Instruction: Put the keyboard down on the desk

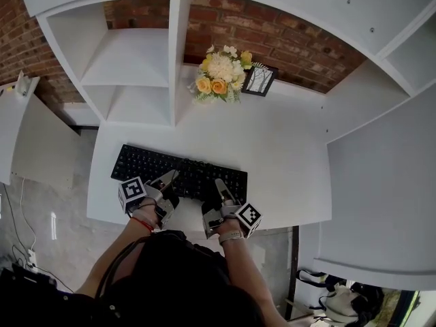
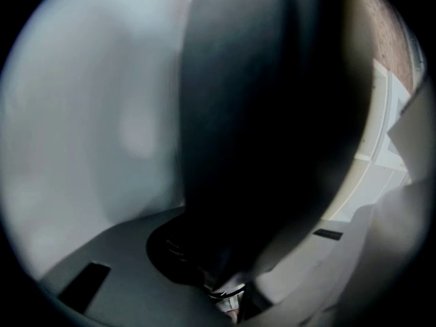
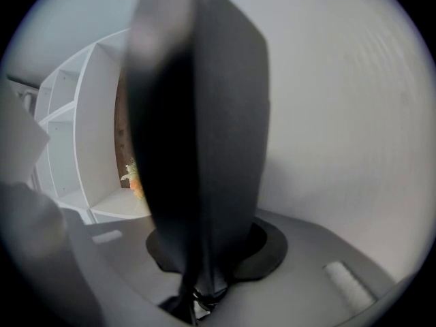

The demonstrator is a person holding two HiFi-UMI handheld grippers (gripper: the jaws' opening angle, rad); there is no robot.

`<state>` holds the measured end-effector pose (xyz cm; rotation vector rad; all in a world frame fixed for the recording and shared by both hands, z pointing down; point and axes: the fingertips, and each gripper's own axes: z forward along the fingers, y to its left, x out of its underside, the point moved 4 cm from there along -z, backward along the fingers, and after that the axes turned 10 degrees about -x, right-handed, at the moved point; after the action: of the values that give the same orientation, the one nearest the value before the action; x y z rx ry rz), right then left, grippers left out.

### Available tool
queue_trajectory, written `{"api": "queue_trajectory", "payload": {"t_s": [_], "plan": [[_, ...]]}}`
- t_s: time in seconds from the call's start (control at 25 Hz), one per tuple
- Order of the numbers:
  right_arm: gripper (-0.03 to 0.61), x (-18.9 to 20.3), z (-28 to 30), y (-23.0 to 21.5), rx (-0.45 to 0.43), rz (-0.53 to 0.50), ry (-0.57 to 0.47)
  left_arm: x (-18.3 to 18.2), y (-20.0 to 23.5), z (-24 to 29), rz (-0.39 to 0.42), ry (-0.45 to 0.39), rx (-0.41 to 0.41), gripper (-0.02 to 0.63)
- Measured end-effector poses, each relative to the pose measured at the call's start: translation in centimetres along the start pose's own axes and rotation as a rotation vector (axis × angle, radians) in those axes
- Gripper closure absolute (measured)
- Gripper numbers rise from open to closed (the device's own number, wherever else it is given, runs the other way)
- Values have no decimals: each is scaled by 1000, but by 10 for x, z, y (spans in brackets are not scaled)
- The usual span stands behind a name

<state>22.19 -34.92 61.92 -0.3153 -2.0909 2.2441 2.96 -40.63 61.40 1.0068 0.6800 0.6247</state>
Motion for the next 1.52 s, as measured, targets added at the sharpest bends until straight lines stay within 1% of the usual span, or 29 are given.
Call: {"api": "queue_trajectory", "payload": {"t_s": [0.12,0.24,0.32,0.52,0.68,0.84,0.92,1.08,1.28,1.44,1.52], "plan": [[502,-5,4,-6,-4,-6,0,-3,-1,4,-9,8,-5,563],[502,-4,6,0,24,-6,-6,-2,-3,6,-37,14,-13,563],[503,-5,8,0,36,1,-9,-3,-3,6,-39,14,-13,563],[509,-7,8,-2,55,10,-24,-3,-1,3,-4,35,-33,561],[511,-6,9,0,62,21,-41,-1,-4,0,28,71,-8,552],[510,-9,11,0,72,20,-59,2,-4,-6,139,128,-20,552],[511,-10,12,1,78,19,-66,4,-5,-9,186,156,-12,552],[511,-10,13,2,100,27,-73,8,-9,-18,232,187,19,545],[511,-11,13,5,116,24,-81,11,-10,-30,322,211,15,540],[510,-11,14,5,122,24,-82,15,-13,-36,427,247,41,526],[511,-10,14,5,126,28,-85,17,-13,-38,506,256,45,515]]}}
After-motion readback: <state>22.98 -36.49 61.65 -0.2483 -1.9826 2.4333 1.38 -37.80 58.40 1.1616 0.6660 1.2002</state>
